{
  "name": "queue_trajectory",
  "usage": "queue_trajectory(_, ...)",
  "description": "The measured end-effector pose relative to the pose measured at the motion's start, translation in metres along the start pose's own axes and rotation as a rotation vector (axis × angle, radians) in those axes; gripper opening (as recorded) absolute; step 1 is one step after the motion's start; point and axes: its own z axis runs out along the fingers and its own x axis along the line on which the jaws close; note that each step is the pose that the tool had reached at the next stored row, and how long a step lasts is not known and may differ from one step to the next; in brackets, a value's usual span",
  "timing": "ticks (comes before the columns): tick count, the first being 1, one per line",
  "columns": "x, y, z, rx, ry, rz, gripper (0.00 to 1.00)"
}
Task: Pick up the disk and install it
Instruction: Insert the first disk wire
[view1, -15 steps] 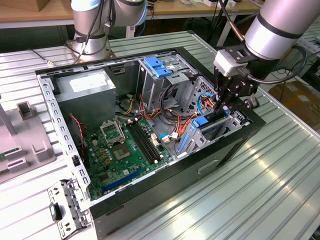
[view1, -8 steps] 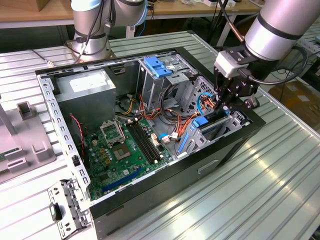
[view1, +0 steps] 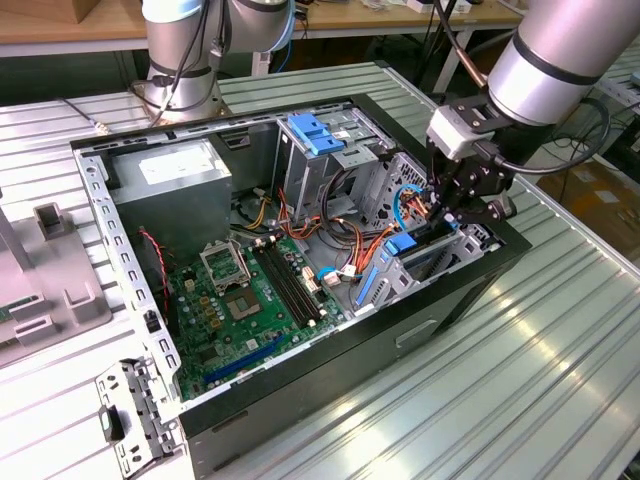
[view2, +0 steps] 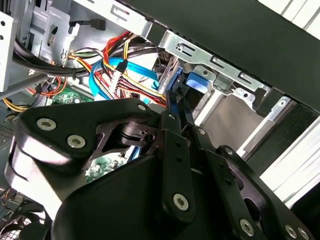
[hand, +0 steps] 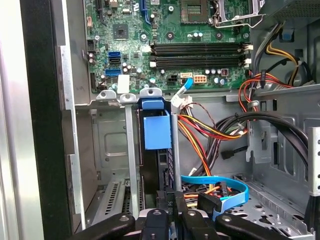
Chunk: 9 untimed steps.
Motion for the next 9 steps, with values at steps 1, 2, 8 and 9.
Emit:
queue_trajectory(1, 0.0001, 0.0000, 0.0000, 0.0000, -0.0003, 0.000, 0.17)
queue_trajectory(2, 0.0001, 0.0000, 0.0000, -0.0001, -0.0007, 0.000, 0.17)
queue_trajectory(8, 0.0002, 0.0000, 0.0000, -0.0002, -0.0030, 0.000, 0.31)
queue_trajectory(9, 0.0002, 0.0000, -0.0001, -0.0002, -0.0035, 0.000, 0.31)
